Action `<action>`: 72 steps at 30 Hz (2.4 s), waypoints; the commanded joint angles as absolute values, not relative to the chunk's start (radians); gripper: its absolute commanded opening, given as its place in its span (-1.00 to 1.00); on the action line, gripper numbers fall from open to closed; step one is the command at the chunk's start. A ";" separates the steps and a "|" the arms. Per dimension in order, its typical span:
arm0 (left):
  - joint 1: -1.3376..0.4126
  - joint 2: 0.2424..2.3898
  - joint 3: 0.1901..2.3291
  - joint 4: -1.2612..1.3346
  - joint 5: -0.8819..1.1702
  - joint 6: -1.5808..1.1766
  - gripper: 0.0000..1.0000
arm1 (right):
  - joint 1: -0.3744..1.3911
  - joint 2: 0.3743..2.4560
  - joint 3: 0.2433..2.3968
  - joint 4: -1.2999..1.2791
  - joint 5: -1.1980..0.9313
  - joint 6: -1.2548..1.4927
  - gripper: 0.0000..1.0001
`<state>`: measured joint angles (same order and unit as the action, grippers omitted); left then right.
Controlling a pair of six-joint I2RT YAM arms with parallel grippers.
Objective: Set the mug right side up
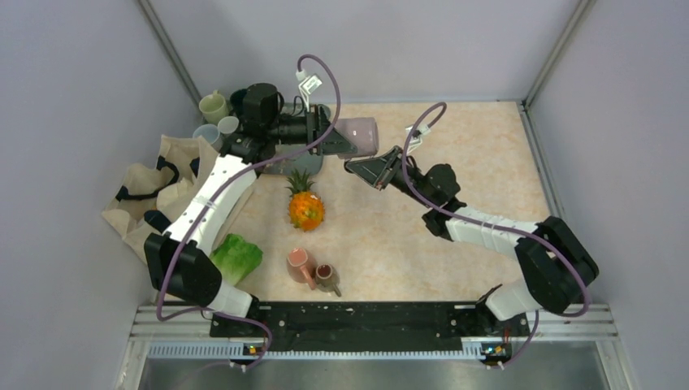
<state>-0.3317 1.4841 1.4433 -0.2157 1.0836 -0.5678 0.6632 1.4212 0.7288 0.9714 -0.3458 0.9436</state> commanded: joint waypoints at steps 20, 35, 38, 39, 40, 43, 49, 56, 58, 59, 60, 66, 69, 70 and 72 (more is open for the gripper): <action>-0.227 1.730 1.803 -0.795 0.138 0.374 -1.00 | 0.693 1.447 0.806 0.477 -0.282 0.653 0.98; -0.181 2.174 2.101 -0.845 -0.043 0.559 -1.00 | 0.693 1.313 0.758 0.280 -0.195 0.481 0.98; -0.181 2.201 2.101 -0.842 -0.026 0.573 -1.00 | 0.693 1.294 0.735 0.271 -0.180 0.479 0.98; -0.181 2.208 2.101 -0.842 -0.021 0.579 -0.91 | 0.693 1.287 0.726 0.269 -0.172 0.480 0.98; -0.180 2.219 2.102 -0.844 -0.019 0.587 -0.75 | 0.693 1.279 0.717 0.269 -0.166 0.481 0.98; -0.177 2.242 2.102 -0.841 -0.029 0.605 -0.61 | 0.693 1.260 0.706 0.264 -0.150 0.479 0.98; -0.172 2.218 2.101 -0.800 -0.036 0.595 -0.48 | 0.693 1.242 0.704 0.252 -0.138 0.467 0.98; -0.172 2.168 2.096 -0.794 -0.013 0.602 -0.08 | 0.693 1.218 0.698 0.223 -0.120 0.456 0.98; -0.175 2.128 2.095 -0.795 0.027 0.568 -0.04 | 0.694 1.208 0.694 0.210 -0.109 0.452 0.98; -0.179 2.096 2.088 -0.793 0.065 0.548 -0.02 | 0.693 1.203 0.692 0.202 -0.100 0.447 0.98; -0.185 2.062 2.070 -0.786 0.099 0.528 0.00 | 0.693 1.199 0.692 0.193 -0.091 0.443 0.98; -0.255 1.886 1.846 -0.723 0.206 0.551 -0.59 | 0.693 1.181 0.695 0.171 -0.069 0.423 0.98; -0.256 1.918 1.776 -0.728 0.132 0.595 -1.00 | 0.694 1.170 0.694 0.161 -0.057 0.419 0.98; -0.256 1.939 1.766 -0.733 0.087 0.610 -1.00 | 0.693 1.164 0.691 0.159 -0.055 0.417 0.98; -0.255 1.993 1.774 -0.760 -0.030 0.638 -1.00 | 0.693 1.159 0.684 0.158 -0.049 0.414 0.98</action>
